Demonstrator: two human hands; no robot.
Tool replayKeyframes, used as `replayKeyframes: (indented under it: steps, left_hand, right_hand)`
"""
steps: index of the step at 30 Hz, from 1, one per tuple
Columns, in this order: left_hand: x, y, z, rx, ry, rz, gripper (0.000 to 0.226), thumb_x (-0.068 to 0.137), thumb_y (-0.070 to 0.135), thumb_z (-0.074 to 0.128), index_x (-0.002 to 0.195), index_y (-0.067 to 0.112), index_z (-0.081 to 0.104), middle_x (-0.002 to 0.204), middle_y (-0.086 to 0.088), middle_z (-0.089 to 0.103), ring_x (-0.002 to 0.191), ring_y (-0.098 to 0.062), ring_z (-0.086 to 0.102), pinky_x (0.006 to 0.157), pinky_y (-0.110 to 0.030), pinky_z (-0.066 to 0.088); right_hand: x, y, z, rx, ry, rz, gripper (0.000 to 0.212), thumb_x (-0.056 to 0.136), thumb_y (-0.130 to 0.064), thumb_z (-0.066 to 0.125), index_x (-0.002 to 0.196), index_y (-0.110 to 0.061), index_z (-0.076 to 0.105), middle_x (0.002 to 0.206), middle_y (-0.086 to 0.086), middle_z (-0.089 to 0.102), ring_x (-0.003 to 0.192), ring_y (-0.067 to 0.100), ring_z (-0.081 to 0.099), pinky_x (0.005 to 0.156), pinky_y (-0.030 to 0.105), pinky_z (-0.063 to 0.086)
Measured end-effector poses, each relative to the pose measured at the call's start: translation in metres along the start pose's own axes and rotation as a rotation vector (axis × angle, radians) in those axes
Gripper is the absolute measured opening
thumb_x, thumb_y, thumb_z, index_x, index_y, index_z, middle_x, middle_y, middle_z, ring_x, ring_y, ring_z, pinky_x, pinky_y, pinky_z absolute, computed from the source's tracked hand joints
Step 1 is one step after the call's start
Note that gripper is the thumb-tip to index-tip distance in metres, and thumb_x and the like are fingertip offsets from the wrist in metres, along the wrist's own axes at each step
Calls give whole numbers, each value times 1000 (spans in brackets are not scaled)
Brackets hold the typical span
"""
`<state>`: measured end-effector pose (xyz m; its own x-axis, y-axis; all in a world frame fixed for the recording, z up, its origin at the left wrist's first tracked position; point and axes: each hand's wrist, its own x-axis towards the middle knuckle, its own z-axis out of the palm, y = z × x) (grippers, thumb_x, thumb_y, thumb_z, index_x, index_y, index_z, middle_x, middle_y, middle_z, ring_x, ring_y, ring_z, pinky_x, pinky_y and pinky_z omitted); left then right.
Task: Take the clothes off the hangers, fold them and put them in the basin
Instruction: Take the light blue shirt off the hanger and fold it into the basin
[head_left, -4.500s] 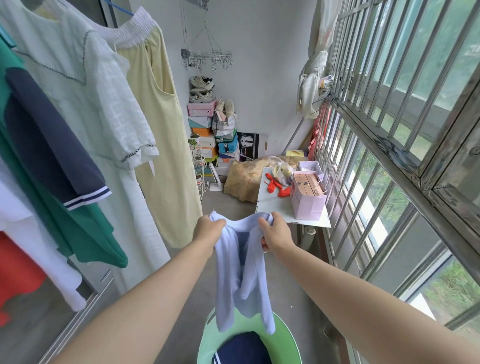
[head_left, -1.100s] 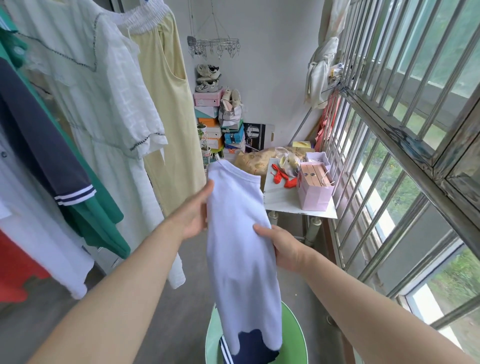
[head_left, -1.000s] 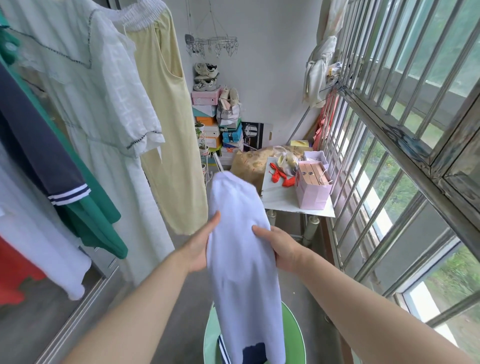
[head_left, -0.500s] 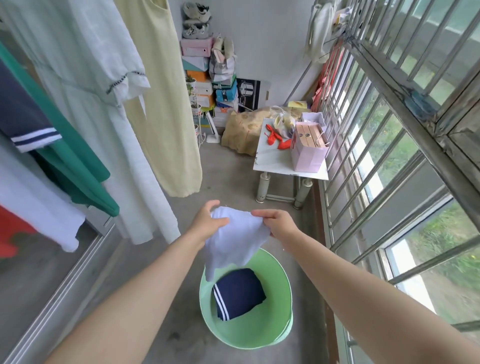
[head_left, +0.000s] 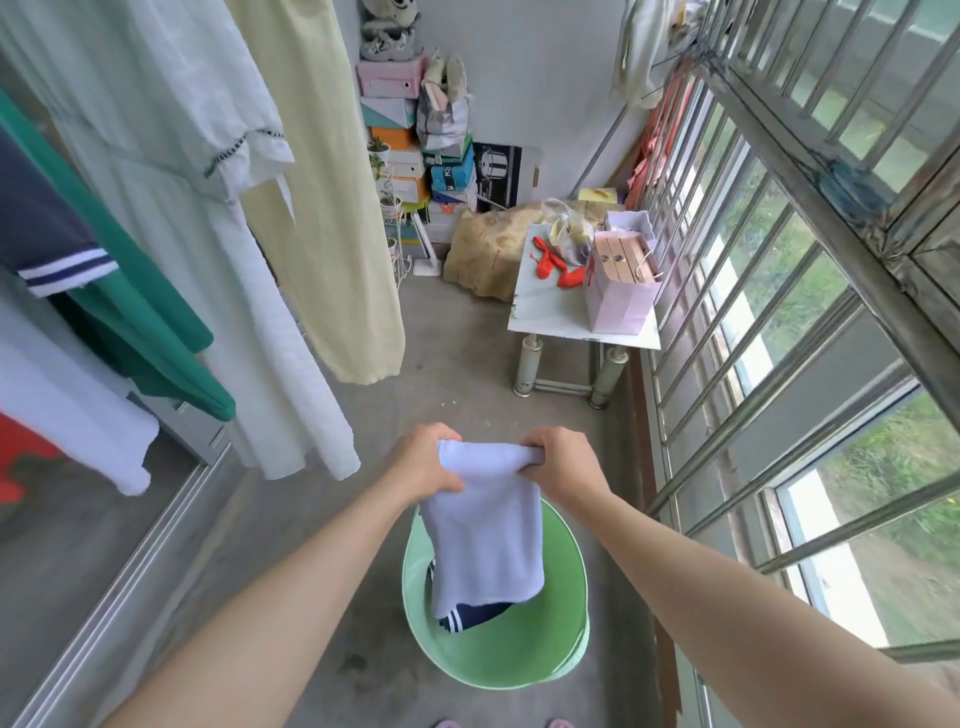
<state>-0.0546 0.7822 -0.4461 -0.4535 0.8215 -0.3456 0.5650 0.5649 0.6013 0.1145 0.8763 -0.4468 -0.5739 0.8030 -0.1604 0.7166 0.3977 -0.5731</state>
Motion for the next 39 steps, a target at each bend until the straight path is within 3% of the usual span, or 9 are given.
replayKeyframes:
  steps: [4, 9, 13, 19, 26, 30, 34, 37, 39]
  left_hand:
    - [-2, 0, 0, 178, 43, 30, 38, 73, 11, 63, 108, 25, 61, 101, 6, 58, 93, -20, 59, 69, -26, 45]
    - [6, -7, -8, 159, 119, 124, 14, 72, 18, 62, 82, 29, 62, 111, 9, 37, 108, -18, 42, 91, -27, 40]
    - [3, 5, -27, -62, 16, 161, 15, 62, 31, 60, 67, 20, 51, 77, 10, 47, 74, -14, 45, 59, -25, 34]
    - [-4, 27, -43, -510, -39, 147, 30, 64, 31, 66, 85, 10, 60, 77, 0, 58, 70, -14, 54, 59, -26, 38]
    - [-4, 33, -46, -823, -144, -57, 19, 70, 22, 73, 81, 11, 64, 80, -7, 65, 71, -19, 60, 63, -24, 45]
    - [0, 27, -46, -1089, -190, -311, 37, 85, 38, 67, 106, 7, 67, 106, -10, 69, 90, -23, 64, 75, -31, 50]
    - [8, 9, -40, -1476, -308, -295, 75, 70, 75, 60, 114, 14, 65, 116, -3, 59, 103, -25, 56, 89, -36, 41]
    - [-6, 4, -10, -1472, -511, -246, 76, 77, 69, 59, 129, 13, 58, 134, -13, 57, 125, -31, 52, 107, -45, 35]
    - [-16, 3, 1, -1301, -505, -198, 76, 69, 48, 79, 130, 9, 56, 129, -20, 59, 119, -33, 57, 101, -45, 42]
  right_hand:
    - [4, 6, -3, 45, 35, -32, 9, 74, -12, 66, 83, -13, 67, 76, 0, 59, 79, 18, 50, 58, 28, 35]
    - [6, 14, -7, 390, -140, 20, 28, 90, -17, 61, 117, -8, 59, 107, -4, 53, 101, 12, 48, 76, 20, 38]
    - [2, 7, -14, 727, -213, 33, 26, 100, -18, 44, 116, -4, 58, 102, 0, 63, 92, 10, 58, 72, 12, 48]
    - [6, -2, -33, 939, -167, 82, 41, 95, -42, 50, 100, -4, 64, 91, 4, 68, 86, 18, 63, 76, 27, 49]
    - [-10, 21, -23, 903, -660, 121, 43, 74, -27, 75, 115, -16, 66, 119, 3, 68, 111, 19, 63, 101, 35, 46]
    - [-14, 17, -19, 1093, -622, 232, 35, 88, -22, 64, 119, -7, 62, 117, 8, 68, 102, 19, 67, 86, 30, 54]
    - [-10, 5, -26, 1292, -519, 319, 32, 96, -25, 52, 120, -4, 59, 115, 13, 67, 100, 27, 65, 88, 39, 53]
    - [-5, 1, -28, 1243, -399, 358, 25, 96, -23, 53, 110, -4, 61, 106, 13, 68, 91, 25, 65, 83, 37, 53]
    - [-2, 5, -26, 1187, -324, 386, 22, 95, -20, 55, 107, -2, 61, 102, 14, 67, 86, 24, 64, 79, 36, 53]
